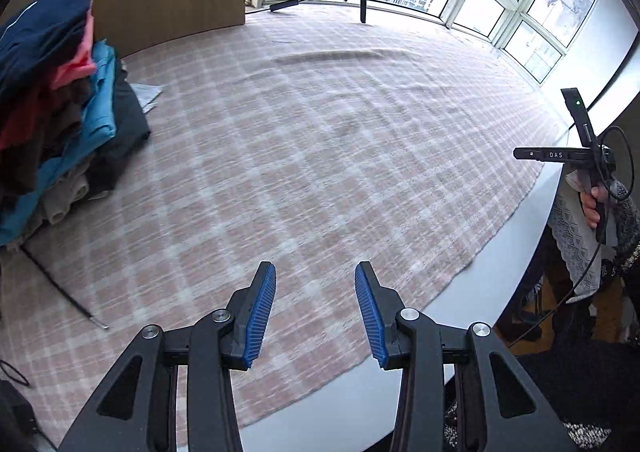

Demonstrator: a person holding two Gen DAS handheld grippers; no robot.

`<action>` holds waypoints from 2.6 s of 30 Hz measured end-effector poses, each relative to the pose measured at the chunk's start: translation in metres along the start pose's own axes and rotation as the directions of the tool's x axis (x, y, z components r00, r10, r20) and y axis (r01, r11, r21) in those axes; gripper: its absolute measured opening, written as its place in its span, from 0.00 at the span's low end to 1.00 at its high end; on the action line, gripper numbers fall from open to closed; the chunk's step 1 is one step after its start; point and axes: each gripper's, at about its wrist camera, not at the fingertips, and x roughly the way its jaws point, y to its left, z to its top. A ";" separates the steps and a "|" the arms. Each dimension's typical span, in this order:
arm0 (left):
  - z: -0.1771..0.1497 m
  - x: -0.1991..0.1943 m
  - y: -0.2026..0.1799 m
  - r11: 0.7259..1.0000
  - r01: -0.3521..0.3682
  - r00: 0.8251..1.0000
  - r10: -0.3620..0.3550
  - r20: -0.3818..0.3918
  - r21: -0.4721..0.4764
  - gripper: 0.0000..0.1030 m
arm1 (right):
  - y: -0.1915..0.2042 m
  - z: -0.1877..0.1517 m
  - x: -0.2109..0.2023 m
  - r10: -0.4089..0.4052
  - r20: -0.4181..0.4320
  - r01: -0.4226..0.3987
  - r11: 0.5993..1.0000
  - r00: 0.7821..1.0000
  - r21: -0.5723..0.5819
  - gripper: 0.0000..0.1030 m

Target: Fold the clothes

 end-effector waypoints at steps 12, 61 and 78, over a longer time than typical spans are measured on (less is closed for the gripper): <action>0.004 0.075 -0.084 0.981 -0.168 0.985 0.162 -0.068 -0.098 0.38 | 0.006 -0.002 0.032 0.066 -0.043 -0.075 0.961 0.997 -0.266 0.20; -0.010 -0.148 -0.105 0.819 -0.414 0.834 0.516 0.196 -0.397 0.75 | 0.082 -0.027 -0.158 0.311 0.193 -0.183 0.852 0.931 -0.490 0.62; -0.058 -0.119 -0.057 0.667 -0.477 0.786 0.615 0.063 -0.572 0.76 | 0.060 -0.039 -0.135 0.355 0.172 -0.266 0.879 0.919 -0.396 0.62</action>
